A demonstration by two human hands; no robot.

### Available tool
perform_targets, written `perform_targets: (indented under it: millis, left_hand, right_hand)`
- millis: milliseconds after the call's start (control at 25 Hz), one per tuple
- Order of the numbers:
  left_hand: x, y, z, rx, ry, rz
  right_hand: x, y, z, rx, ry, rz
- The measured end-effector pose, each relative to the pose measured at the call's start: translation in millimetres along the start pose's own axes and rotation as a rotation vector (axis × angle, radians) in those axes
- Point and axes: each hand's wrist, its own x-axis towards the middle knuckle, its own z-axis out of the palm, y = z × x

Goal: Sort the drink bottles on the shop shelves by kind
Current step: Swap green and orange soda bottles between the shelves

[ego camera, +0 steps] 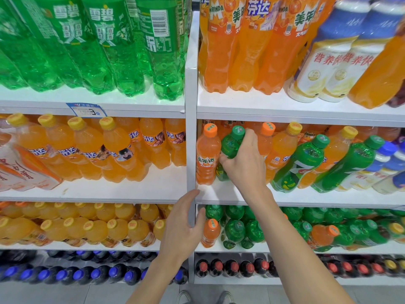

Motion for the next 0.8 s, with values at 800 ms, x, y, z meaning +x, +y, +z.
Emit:
perform_targets:
  millis: [800]
  left_hand:
    - [51,23,15,-0.069,0.082,0.088]
  right_hand:
    - [14,24,-18,0.084,-0.081,-0.16]
